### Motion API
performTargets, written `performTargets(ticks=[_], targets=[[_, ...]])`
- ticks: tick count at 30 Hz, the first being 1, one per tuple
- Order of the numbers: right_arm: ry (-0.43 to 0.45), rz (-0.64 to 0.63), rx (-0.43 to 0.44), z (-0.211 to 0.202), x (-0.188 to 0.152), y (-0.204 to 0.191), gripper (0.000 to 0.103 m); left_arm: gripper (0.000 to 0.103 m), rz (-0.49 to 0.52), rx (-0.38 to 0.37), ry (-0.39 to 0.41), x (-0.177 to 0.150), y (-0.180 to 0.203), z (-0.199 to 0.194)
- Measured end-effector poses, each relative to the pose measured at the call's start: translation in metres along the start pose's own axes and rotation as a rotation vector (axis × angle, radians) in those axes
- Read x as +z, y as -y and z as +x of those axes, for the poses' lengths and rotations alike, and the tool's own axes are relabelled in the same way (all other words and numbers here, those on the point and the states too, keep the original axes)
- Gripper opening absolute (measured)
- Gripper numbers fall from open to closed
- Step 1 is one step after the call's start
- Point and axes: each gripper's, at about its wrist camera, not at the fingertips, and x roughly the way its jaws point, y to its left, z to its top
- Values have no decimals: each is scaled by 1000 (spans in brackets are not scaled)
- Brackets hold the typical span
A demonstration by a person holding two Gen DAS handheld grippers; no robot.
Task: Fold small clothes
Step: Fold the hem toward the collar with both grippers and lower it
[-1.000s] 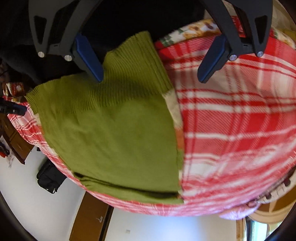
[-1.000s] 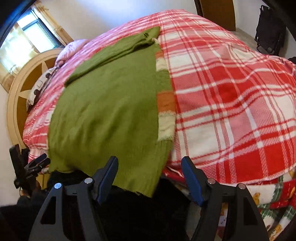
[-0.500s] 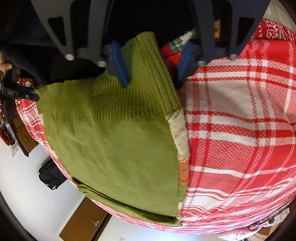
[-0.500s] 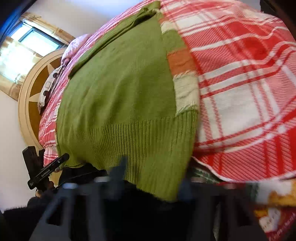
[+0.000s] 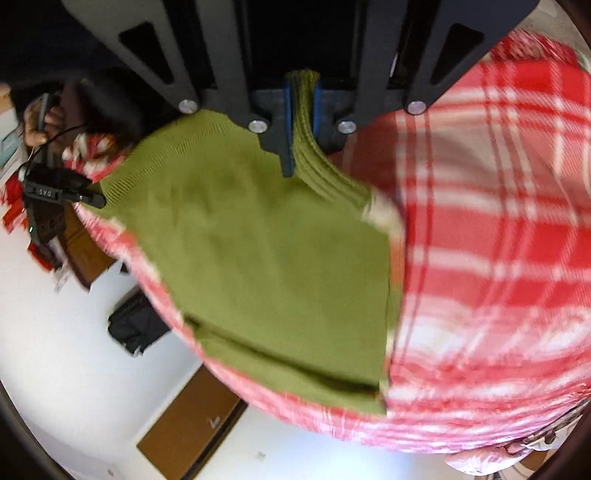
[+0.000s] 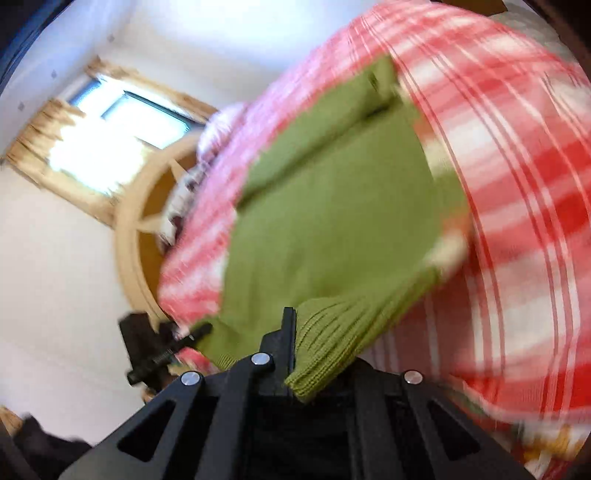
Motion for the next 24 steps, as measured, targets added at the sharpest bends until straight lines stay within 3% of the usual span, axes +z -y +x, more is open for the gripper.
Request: performTargets(ticks=[5, 9, 13, 14, 15, 16, 17, 18, 20, 22, 24], targets=[[73, 24, 8, 20, 64, 6, 5, 8, -39, 20, 66, 60, -5, -2], [113, 49, -21, 50, 104, 27, 6, 10, -37, 107, 103, 103, -14, 18], [93, 118, -45, 75, 116, 48, 6, 20, -42, 255, 87, 131, -29, 48], [89, 134, -29, 77, 117, 51, 7, 31, -45, 283, 90, 135, -33, 49], [87, 143, -6, 75, 118, 54, 10, 38, -51, 312, 107, 139, -38, 46], [92, 145, 39, 72, 119, 53, 15, 56, -51, 323, 128, 141, -41, 41], [106, 146, 72, 67, 120, 51, 30, 71, -43, 326, 152, 143, -44, 35], [122, 146, 94, 64, 120, 49, 54, 76, -30, 328, 174, 144, -46, 29], [195, 135, 156, 46, 119, 40, 83, 84, 19, 342, 220, 145, -48, 14], [241, 100, 177, 32, 119, 30, 83, 86, 61, 356, 238, 147, -49, 9], [250, 34, 123, 23, 118, 18, 83, 86, 109, 369, 242, 149, -46, 8]])
